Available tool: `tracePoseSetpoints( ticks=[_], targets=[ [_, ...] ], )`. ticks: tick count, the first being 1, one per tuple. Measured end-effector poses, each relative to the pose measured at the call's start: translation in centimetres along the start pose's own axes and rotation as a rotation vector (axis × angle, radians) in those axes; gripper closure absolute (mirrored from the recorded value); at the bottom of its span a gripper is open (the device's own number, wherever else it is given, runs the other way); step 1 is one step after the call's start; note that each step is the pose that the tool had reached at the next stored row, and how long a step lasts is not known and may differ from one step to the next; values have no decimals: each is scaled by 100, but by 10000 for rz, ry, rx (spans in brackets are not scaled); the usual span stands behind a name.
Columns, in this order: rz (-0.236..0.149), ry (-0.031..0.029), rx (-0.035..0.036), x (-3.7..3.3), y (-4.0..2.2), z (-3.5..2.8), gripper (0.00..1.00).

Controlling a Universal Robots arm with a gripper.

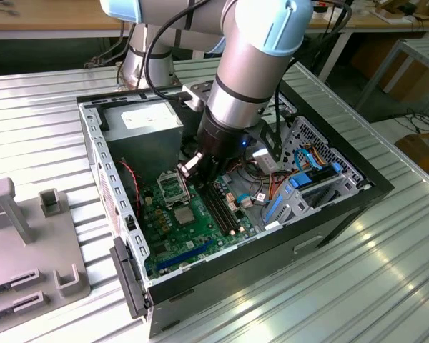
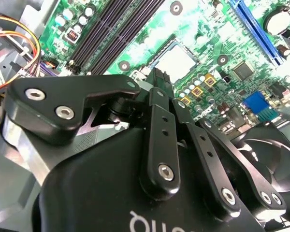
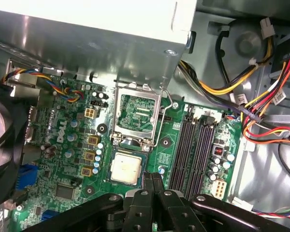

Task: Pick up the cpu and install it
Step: 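Close the cpu cover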

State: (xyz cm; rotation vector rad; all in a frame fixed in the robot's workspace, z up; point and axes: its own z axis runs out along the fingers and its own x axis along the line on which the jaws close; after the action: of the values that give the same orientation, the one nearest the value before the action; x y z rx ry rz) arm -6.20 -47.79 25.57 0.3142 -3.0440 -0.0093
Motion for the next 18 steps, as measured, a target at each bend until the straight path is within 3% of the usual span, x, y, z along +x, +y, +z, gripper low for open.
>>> tracePoseSetpoints(
  ticks=[1,4,5,16,18],
  targets=[
    [7,13,115,-1,1,-1,89],
    [44,75,577,-2,16,-35,89],
    [51,85,651,-1,19,-46,89],
    [155,84,648,-3,18,-47,89],
    [155,44,656,-3,18,-47,89]
  ],
)
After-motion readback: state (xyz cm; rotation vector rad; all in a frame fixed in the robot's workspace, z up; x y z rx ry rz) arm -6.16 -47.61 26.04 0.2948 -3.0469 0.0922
